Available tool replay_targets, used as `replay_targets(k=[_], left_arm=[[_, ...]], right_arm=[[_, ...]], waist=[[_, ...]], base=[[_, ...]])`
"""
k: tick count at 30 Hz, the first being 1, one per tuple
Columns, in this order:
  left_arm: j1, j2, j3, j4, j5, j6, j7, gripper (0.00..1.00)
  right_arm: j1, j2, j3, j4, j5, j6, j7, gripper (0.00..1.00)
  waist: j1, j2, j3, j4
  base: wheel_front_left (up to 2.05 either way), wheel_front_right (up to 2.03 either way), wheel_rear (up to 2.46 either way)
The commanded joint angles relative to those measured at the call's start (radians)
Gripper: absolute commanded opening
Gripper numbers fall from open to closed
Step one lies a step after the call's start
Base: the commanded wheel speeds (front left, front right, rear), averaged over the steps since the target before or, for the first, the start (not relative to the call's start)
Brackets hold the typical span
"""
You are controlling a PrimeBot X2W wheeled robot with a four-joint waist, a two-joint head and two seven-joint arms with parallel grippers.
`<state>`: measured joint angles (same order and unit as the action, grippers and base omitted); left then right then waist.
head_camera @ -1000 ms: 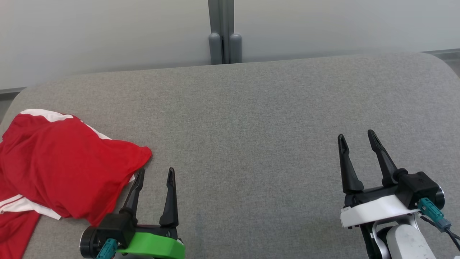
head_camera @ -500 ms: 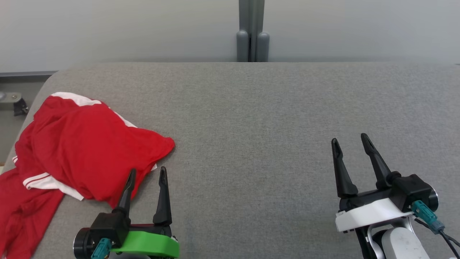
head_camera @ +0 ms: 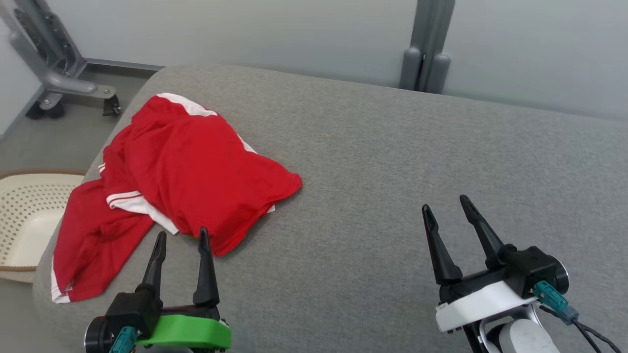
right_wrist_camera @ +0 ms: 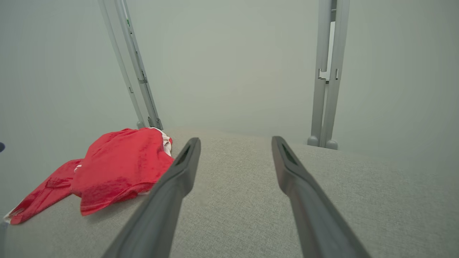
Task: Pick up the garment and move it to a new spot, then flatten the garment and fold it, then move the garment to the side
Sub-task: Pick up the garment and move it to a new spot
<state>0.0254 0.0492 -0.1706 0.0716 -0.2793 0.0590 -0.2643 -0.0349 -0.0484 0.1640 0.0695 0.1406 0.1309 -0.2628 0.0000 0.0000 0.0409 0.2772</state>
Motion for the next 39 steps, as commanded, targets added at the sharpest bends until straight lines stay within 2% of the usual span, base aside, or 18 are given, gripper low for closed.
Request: replay_targets(k=[1, 14, 23, 29, 34, 39], left_arm=[[0.018, 0.002, 0.002, -0.002, -0.001, 0.004, 0.000, 1.00], [0.033, 0.002, 0.017, -0.011, 0.000, 0.010, 0.000, 1.00], [0.026, 0.002, 0.041, -0.015, -0.008, 0.011, 0.000, 1.00], [0.006, 0.002, 0.065, -0.012, -0.019, 0.008, 0.000, 1.00], [-0.047, 0.002, 0.098, 0.027, -0.030, -0.015, 0.000, 1.00], [-0.136, 0.003, 0.148, 0.092, -0.009, -0.079, 0.000, 1.00]], right_arm=[[0.010, -0.003, 0.010, 0.009, 0.016, 0.000, -0.003, 1.00], [0.017, -0.004, 0.036, 0.023, 0.032, 0.000, -0.003, 1.00], [0.004, -0.004, 0.049, 0.022, 0.034, 0.000, -0.003, 1.00], [-0.009, -0.004, 0.050, 0.020, 0.028, 0.000, -0.003, 1.00], [-0.028, -0.004, 0.034, 0.012, -0.009, 0.000, -0.003, 1.00], [-0.067, -0.004, 0.012, -0.015, -0.084, 0.000, -0.003, 1.00]], waist=[[0.0000, 0.0000, -0.013, 0.073], [0.0000, 0.0000, -0.025, 0.173], [0.0000, 0.0000, -0.016, 0.176], [0.0000, 0.0000, 0.007, 0.152], [0.0000, 0.0000, 0.054, 0.129], [0.0000, 0.0000, 0.126, 0.094]], base=[[0.00, 0.00, 0.00], [0.00, 0.00, 0.00], [0.00, 0.00, 0.00], [0.00, 0.00, 0.00], [0.00, 0.00, 0.00], [0.00, 0.00, 0.00]])
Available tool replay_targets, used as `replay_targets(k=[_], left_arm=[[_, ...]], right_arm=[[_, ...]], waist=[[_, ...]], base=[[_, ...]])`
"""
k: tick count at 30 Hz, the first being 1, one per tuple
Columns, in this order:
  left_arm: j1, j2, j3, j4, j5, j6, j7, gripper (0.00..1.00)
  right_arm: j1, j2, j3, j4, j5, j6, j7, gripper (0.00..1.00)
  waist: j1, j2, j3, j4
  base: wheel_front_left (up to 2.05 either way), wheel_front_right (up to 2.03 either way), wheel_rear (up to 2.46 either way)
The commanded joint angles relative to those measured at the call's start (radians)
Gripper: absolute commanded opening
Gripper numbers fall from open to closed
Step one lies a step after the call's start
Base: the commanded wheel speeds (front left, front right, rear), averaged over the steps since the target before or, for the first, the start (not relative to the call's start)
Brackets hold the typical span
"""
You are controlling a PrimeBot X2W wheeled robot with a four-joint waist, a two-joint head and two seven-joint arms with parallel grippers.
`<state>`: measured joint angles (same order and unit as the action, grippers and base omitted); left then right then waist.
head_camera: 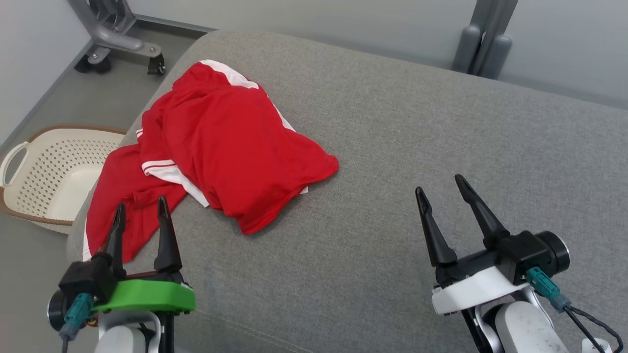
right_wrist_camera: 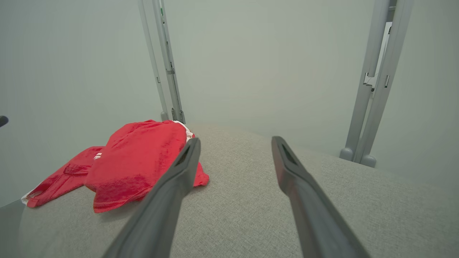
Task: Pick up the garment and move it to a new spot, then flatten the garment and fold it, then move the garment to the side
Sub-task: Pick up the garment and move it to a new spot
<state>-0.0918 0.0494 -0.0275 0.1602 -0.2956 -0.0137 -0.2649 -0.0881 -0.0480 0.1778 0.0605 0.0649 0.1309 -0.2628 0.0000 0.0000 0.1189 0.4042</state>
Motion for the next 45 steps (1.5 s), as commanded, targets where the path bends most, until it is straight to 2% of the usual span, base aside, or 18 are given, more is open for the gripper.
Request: replay_targets(k=[1, 4, 10, 15, 22, 31, 35, 36, 37, 45], left_arm=[[-0.040, 0.009, 0.013, 0.017, 0.014, -0.023, 0.001, 1.00], [-0.115, 0.046, 0.029, 0.066, 0.037, -0.070, 0.001, 1.00], [-0.269, 0.152, 0.011, 0.241, 0.031, -0.106, 0.015, 1.00], [-0.412, 0.205, 0.018, 0.421, -0.007, -0.112, 0.096, 1.00], [-0.571, 0.263, -0.023, 0.621, -0.103, -0.117, 0.191, 1.00], [-0.659, 0.329, -0.095, 0.758, -0.273, -0.117, 0.251, 1.00], [-0.685, 0.327, -0.109, 0.803, -0.337, -0.117, 0.263, 0.98], [-0.688, 0.330, -0.117, 0.805, -0.349, -0.117, 0.262, 0.36], [-0.691, 0.336, -0.124, 0.806, -0.360, -0.117, 0.252, 0.00], [-0.706, 0.372, -0.198, 0.810, -0.361, -0.117, 0.118, 0.00]], right_arm=[[-0.022, -0.004, -0.007, -0.012, -0.021, 0.000, -0.003, 1.00], [-0.046, -0.004, -0.020, -0.036, -0.065, 0.000, -0.003, 1.00], [-0.077, -0.004, -0.037, -0.076, -0.132, -0.001, -0.003, 1.00], [-0.091, -0.004, -0.054, -0.093, -0.153, -0.001, -0.003, 1.00], [-0.106, -0.004, -0.040, -0.092, -0.162, -0.001, -0.003, 1.00], [-0.103, -0.004, -0.033, -0.079, -0.149, -0.001, -0.003, 1.00], [-0.103, -0.004, -0.030, -0.075, -0.154, -0.001, -0.003, 1.00], [-0.102, -0.004, -0.030, -0.075, -0.155, -0.001, -0.003, 1.00], [-0.100, -0.004, -0.031, -0.074, -0.156, -0.001, -0.003, 1.00], [-0.086, -0.004, -0.026, -0.052, -0.142, -0.001, -0.003, 1.00]], waist=[[0.0000, 0.0000, 0.059, -0.039], [0.0000, 0.0000, 0.107, -0.065], [0.0000, 0.0000, 0.189, -0.110], [0.0000, 0.0000, 0.241, -0.137], [0.0000, 0.0000, 0.291, -0.167], [0.0000, 0.0000, 0.320, -0.196], [0.0000, 0.0000, 0.322, -0.201], [0.0000, 0.0000, 0.321, -0.201], [0.0000, 0.0000, 0.320, -0.201], [0.0000, 0.0000, 0.273, -0.184]], base=[[0.00, 0.00, 0.00], [0.00, 0.00, 0.00], [0.00, 0.00, 0.00], [0.00, 0.00, 0.00], [0.00, 0.00, 0.00], [0.00, 0.00, 0.00], [0.00, 0.00, 0.00], [0.00, 0.00, 0.00], [0.00, 0.00, 0.00], [0.00, 0.00, 0.00]])
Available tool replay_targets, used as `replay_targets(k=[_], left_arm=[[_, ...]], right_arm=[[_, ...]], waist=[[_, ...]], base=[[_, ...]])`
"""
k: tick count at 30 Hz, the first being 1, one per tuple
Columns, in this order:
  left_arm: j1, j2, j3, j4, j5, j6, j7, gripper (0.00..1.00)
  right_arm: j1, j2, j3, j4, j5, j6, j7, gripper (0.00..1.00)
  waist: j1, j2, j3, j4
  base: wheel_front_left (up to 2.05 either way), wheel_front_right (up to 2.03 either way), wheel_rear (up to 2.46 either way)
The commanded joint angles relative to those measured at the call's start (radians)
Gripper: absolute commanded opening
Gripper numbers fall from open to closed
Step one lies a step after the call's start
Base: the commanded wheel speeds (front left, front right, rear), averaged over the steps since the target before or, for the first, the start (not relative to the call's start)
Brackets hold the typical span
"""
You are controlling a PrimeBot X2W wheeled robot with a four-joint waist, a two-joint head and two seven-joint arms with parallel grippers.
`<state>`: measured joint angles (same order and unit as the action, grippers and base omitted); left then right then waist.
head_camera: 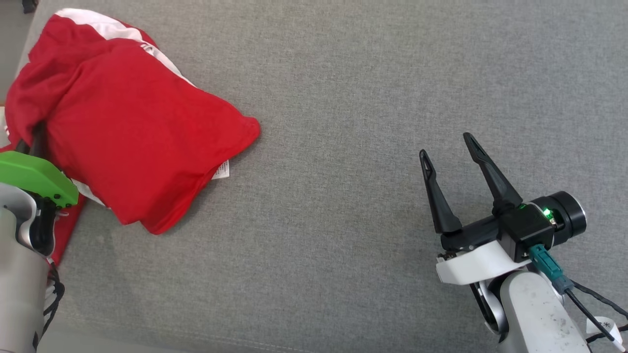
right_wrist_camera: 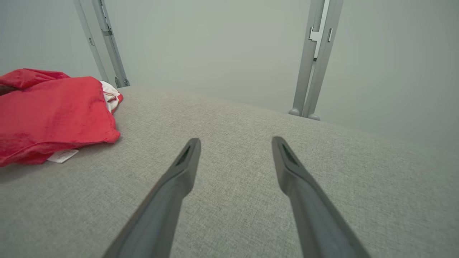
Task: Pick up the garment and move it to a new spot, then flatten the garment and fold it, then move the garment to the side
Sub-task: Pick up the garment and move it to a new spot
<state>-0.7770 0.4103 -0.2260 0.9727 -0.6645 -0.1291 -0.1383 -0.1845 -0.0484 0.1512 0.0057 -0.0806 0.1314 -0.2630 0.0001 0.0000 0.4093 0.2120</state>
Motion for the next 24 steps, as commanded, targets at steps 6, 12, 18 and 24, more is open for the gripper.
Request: replay_targets(k=[6, 12, 18, 24], left_arm=[[-0.024, 0.033, -0.049, -0.070, 0.011, -0.002, -0.096, 0.00], [0.001, 0.067, 0.002, -0.278, 0.056, 0.028, -0.129, 0.00], [0.097, 0.050, 0.055, -0.562, 0.131, 0.054, -0.126, 0.00], [0.152, 0.045, 0.041, -0.763, 0.155, 0.090, -0.102, 0.00]], right_arm=[[0.028, -0.003, -0.004, 0.028, 0.055, -0.001, -0.003, 1.00], [0.049, -0.004, -0.010, 0.042, 0.136, -0.001, -0.003, 1.00], [0.061, -0.003, -0.021, 0.053, 0.186, -0.001, -0.003, 1.00], [0.065, -0.003, -0.029, 0.050, 0.213, -0.001, -0.003, 1.00]], waist=[[-0.0001, 0.0000, -0.087, 0.027], [-0.0001, 0.0000, -0.167, 0.026], [-0.0001, 0.0000, -0.231, 0.001], [-0.0001, 0.0000, -0.261, -0.039]], base=[[0.00, 0.00, 0.00], [0.00, 0.00, 0.00], [0.00, 0.00, 0.00], [0.00, 0.00, 0.00]])
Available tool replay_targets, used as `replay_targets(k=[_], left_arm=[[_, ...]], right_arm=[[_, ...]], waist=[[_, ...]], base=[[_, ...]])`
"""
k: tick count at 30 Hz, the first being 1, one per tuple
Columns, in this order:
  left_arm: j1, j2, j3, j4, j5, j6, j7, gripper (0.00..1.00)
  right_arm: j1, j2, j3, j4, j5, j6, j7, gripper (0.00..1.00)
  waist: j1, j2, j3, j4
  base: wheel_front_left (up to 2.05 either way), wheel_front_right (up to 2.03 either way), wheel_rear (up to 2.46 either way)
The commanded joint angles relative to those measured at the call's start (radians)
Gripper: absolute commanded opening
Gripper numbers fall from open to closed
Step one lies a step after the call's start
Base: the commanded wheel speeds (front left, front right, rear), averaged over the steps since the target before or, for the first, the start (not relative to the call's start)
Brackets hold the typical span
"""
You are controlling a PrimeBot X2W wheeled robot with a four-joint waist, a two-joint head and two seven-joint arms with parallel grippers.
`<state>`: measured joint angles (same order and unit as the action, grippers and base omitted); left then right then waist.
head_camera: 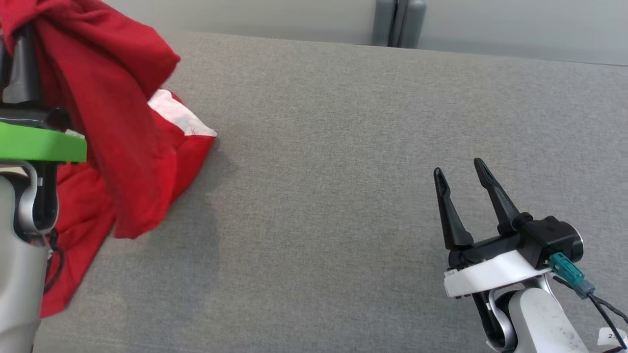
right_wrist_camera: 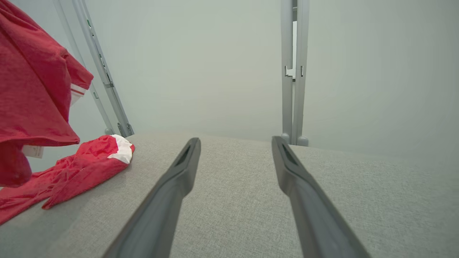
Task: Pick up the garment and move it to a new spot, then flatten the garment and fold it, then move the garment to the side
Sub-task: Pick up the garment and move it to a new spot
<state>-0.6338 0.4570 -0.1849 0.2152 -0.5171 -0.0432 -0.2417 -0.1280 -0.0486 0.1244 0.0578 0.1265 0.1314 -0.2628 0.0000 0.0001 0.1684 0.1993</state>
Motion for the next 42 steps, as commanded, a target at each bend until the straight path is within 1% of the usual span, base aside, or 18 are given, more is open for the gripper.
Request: replay_targets(k=[1, 6, 9, 11, 14, 18, 20, 21, 27, 30, 31, 32, 33, 37, 39, 42], left_arm=[[0.016, -0.002, -0.003, -0.038, 0.009, 0.011, 0.015, 0.00], [0.038, -0.013, -0.036, -0.169, 0.006, 0.031, 0.086, 0.00], [0.047, -0.030, -0.066, -0.232, 0.006, 0.043, 0.126, 0.00], [0.052, -0.050, -0.086, -0.261, 0.000, 0.052, 0.145, 0.00], [0.073, -0.098, -0.121, -0.269, -0.013, 0.068, 0.157, 0.00], [0.096, -0.170, -0.170, -0.235, -0.021, 0.082, 0.142, 0.00], [0.094, -0.192, -0.193, -0.194, 0.000, 0.090, 0.130, 0.00], [0.086, -0.214, -0.206, -0.166, -0.001, 0.092, 0.124, 0.00], [0.009, -0.293, -0.249, -0.022, 0.022, 0.103, 0.086, 0.00], [-0.050, -0.320, -0.245, 0.068, 0.042, 0.125, 0.055, 0.00], [-0.069, -0.322, -0.247, 0.095, 0.060, 0.134, 0.043, 0.16], [-0.087, -0.325, -0.248, 0.121, 0.073, 0.142, 0.032, 0.96], [-0.101, -0.334, -0.249, 0.152, 0.075, 0.148, 0.024, 1.00], [-0.141, -0.351, -0.249, 0.258, 0.082, 0.147, 0.001, 1.00], [-0.143, -0.354, -0.246, 0.292, 0.078, 0.138, -0.008, 1.00], [-0.129, -0.354, -0.240, 0.317, 0.067, 0.109, -0.018, 1.00]], right_arm=[[0.009, -0.003, -0.001, -0.003, 0.010, -0.001, -0.003, 1.00], [0.005, -0.003, -0.003, -0.010, 0.025, -0.001, -0.003, 1.00], [-0.001, -0.003, -0.007, -0.013, 0.030, -0.001, -0.003, 1.00], [-0.007, -0.003, -0.007, -0.017, 0.033, -0.001, -0.003, 1.00], [-0.013, -0.003, -0.006, -0.020, 0.041, -0.001, -0.003, 1.00], [-0.026, -0.003, 0.001, -0.024, 0.057, -0.001, -0.003, 1.00], [-0.028, -0.003, 0.004, -0.029, 0.061, -0.001, -0.003, 1.00], [-0.031, -0.003, 0.001, -0.030, 0.066, -0.001, -0.003, 1.00], [-0.043, -0.003, -0.002, -0.039, 0.083, -0.001, -0.003, 1.00], [-0.048, -0.002, 0.001, -0.041, 0.090, -0.001, -0.003, 1.00], [-0.048, -0.002, 0.000, -0.041, 0.094, -0.001, -0.003, 1.00], [-0.049, -0.002, 0.003, -0.042, 0.097, -0.001, -0.003, 1.00], [-0.049, -0.002, 0.003, -0.044, 0.100, -0.001, -0.003, 1.00], [-0.046, -0.002, 0.008, -0.047, 0.107, -0.001, -0.003, 1.00], [-0.044, -0.002, 0.002, -0.049, 0.108, -0.001, -0.003, 1.00], [-0.040, -0.002, 0.002, -0.051, 0.097, -0.001, -0.003, 1.00]], waist=[[0.0000, -0.0001, -0.022, -0.036], [0.0000, -0.0001, -0.021, -0.084], [0.0000, -0.0001, -0.014, -0.121], [0.0000, -0.0001, -0.007, -0.148], [0.0000, -0.0001, 0.002, -0.192], [0.0000, -0.0001, 0.019, -0.270], [0.0000, -0.0001, 0.032, -0.311], [0.0000, -0.0001, 0.039, -0.333], [0.0000, -0.0001, 0.088, -0.446], [0.0000, -0.0001, 0.106, -0.490], [0.0000, -0.0001, 0.109, -0.499], [0.0000, -0.0001, 0.112, -0.509], [0.0000, -0.0001, 0.115, -0.519], [0.0000, -0.0001, 0.117, -0.533], [0.0000, -0.0001, 0.116, -0.527], [0.0000, -0.0001, 0.112, -0.497]], base=[[0.00, 0.00, 0.00], [0.00, 0.00, 0.00], [0.00, 0.00, 0.00], [0.00, 0.00, 0.00], [0.00, 0.00, 0.00], [0.00, 0.00, 0.00], [0.00, 0.00, 0.00], [0.00, 0.00, 0.00], [0.00, 0.00, 0.00], [0.00, 0.00, 0.00], [0.00, 0.00, 0.00], [0.00, 0.00, 0.00], [0.00, 0.00, 0.00], [0.00, 0.00, 0.00], [0.00, 0.00, 0.00], [0.00, 0.00, 0.00]])
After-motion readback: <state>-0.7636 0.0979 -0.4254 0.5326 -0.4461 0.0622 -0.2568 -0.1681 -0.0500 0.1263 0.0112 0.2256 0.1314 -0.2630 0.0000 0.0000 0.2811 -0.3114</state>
